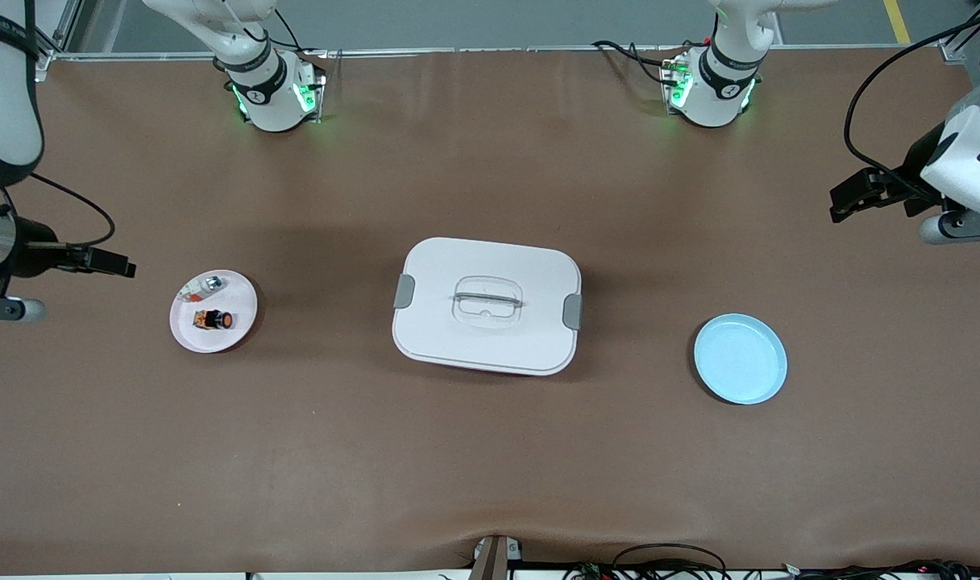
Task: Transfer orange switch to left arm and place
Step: 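Move the right gripper down over the switch on the white plate, then close the right gripper on the black-and-orange switch, then lift the switch with the right gripper while the left gripper approaches, then carry the switch over the box toward the left gripper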
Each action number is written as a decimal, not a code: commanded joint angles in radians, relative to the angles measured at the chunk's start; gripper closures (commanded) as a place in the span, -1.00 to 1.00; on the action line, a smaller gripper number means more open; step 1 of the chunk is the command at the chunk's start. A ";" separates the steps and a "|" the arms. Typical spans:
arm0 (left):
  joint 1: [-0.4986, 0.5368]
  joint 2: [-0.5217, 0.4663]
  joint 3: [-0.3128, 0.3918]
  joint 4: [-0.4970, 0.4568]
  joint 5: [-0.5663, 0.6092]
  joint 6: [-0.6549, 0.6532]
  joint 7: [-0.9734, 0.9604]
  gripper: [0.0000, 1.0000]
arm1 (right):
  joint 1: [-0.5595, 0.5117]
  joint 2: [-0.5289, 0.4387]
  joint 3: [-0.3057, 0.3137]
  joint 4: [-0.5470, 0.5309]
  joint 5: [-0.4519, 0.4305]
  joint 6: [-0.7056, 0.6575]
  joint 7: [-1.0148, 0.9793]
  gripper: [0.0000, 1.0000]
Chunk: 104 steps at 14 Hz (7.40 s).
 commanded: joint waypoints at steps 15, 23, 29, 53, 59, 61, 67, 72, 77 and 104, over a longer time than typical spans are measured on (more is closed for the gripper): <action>0.010 0.046 -0.004 0.007 0.001 0.023 0.038 -1.00 | -0.039 0.203 0.010 -0.227 0.019 0.464 -0.126 -1.00; 0.008 0.056 -0.004 0.005 0.001 0.043 0.037 -1.00 | -0.035 0.291 0.015 -0.279 0.019 0.583 -0.126 -1.00; 0.004 0.060 -0.004 0.005 0.001 0.043 0.037 -1.00 | -0.025 0.300 0.016 -0.342 0.019 0.655 -0.138 -1.00; -0.001 0.035 -0.036 -0.006 -0.012 0.023 0.027 -1.00 | -0.025 0.305 0.024 -0.336 0.058 0.619 -0.132 1.00; 0.001 0.015 -0.133 -0.003 -0.077 0.075 -0.041 -1.00 | 0.034 0.253 0.026 -0.249 0.102 0.406 0.030 1.00; 0.001 0.010 -0.160 0.000 -0.174 0.090 -0.107 -1.00 | 0.067 0.225 0.027 -0.238 0.129 0.352 0.113 1.00; -0.004 0.017 -0.185 -0.003 -0.482 0.179 -0.175 -1.00 | 0.122 0.170 0.039 -0.183 0.308 0.200 0.320 1.00; -0.007 0.053 -0.269 -0.013 -0.611 0.286 -0.264 -1.00 | 0.227 0.170 0.040 -0.033 0.384 0.083 0.619 1.00; -0.021 0.061 -0.381 -0.107 -0.686 0.545 -0.333 -1.00 | 0.332 0.177 0.040 0.087 0.474 0.077 0.880 1.00; -0.213 0.388 -0.464 -0.061 -0.762 1.166 -0.264 -0.21 | 0.562 0.421 0.033 0.615 0.565 0.160 1.751 1.00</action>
